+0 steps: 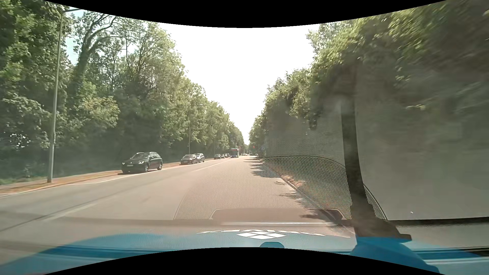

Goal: Follow the waypoints while adhering to traffic rules and regulations

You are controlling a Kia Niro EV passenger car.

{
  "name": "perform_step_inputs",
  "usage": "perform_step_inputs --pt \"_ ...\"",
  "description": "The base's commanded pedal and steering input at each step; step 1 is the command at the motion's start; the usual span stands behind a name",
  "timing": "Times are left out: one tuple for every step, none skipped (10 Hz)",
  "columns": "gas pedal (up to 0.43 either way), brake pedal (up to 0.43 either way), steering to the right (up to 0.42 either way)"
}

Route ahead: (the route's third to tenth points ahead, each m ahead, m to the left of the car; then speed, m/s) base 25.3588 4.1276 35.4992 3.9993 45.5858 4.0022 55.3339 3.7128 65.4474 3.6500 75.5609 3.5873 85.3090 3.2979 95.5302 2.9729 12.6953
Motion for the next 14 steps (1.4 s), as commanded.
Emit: perform_step_inputs --pt "0.000 0.122 -0.004" --pt "0.000 0.146 -0.004" --pt "0.000 0.152 -0.004" --pt "0.000 0.159 -0.004" --pt "0.000 0.165 -0.004" --pt "0.000 0.165 -0.004" --pt "0.000 0.159 -0.004" --pt "0.000 0.152 -0.004" --pt "0.000 0.134 -0.004" --pt "0.000 0.134 -0.004" --pt "0.000 0.128 -0.004" --pt "0.000 0.122 -0.004" --pt "0.000 0.104 -0.004" --pt "0.000 0.104 -0.004"
